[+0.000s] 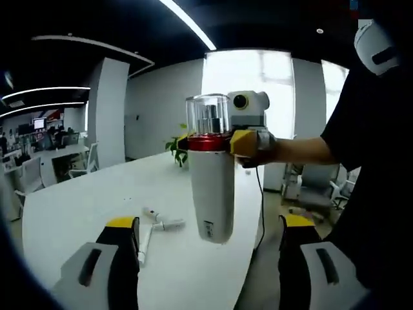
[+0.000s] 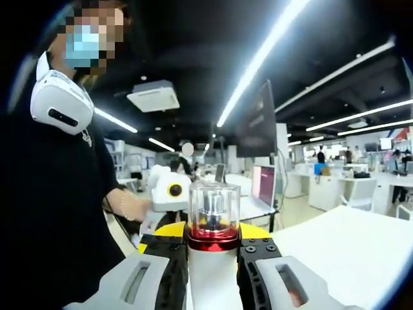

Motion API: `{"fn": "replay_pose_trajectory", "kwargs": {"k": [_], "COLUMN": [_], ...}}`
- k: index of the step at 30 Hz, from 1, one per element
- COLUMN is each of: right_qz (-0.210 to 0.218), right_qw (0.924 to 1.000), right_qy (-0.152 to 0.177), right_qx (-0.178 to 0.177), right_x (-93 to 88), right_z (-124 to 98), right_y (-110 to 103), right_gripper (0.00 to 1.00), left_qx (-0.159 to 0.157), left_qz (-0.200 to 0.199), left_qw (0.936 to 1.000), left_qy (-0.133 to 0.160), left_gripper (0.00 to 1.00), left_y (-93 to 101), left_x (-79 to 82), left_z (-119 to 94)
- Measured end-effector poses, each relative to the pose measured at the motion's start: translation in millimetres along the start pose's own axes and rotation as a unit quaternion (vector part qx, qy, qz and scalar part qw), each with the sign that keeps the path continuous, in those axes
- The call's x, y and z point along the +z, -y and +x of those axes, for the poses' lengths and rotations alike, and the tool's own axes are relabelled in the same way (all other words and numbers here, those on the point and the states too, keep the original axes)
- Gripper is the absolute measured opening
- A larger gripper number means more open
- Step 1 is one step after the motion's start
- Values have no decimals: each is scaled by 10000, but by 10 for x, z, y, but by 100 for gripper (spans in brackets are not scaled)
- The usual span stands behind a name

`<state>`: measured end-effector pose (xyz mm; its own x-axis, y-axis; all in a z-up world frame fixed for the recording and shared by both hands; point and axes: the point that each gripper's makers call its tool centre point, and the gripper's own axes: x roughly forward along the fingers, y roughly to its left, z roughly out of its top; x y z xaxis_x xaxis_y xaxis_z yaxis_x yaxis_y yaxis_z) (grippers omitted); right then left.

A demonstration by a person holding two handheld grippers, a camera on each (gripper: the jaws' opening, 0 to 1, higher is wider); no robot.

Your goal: Arrange the skincare products in the storage area until every visible bottle or jar stands upright without overlapping.

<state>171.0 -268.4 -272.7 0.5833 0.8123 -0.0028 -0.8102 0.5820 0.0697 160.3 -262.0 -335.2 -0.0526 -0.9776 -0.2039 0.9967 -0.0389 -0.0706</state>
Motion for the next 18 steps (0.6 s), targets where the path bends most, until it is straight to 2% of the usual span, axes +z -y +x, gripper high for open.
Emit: {"fn": "replay_pose_trajectory", "kwargs": {"k": [4,6,10,12,15,18], "right_qz": [53,71,66,14,-6,6], "right_qw": [10000,9999,9999,9999,9998,9995], "right_qy": [9,51,92,87,136,218], "right_qx": [-58,-59,-59,-85,-169,-218], "right_x": [-91,-122,-189,-241,-310,-382], "right_z": [-36,-50,-69,-83,-114,-152], "right_y": [61,74,94,117,176,231], "right_gripper": [19,19,19,19,19,19], "left_qx": [199,492,857,826,776,853], "left_qz": [-156,-212,-212,-190,-320,-451], "left_qw": [9997,9985,9955,9953,9956,9948], "left_qy": [-57,-59,-338,-475,-415,-332], "left_gripper": [93,99,99,99,99,99], "left_y": [-91,-191,-310,-277,-210,-247], "left_x": [-103,-172,-406,-505,-541,-602], "left_z": [-8,-17,-70,-73,-76,-77]}}
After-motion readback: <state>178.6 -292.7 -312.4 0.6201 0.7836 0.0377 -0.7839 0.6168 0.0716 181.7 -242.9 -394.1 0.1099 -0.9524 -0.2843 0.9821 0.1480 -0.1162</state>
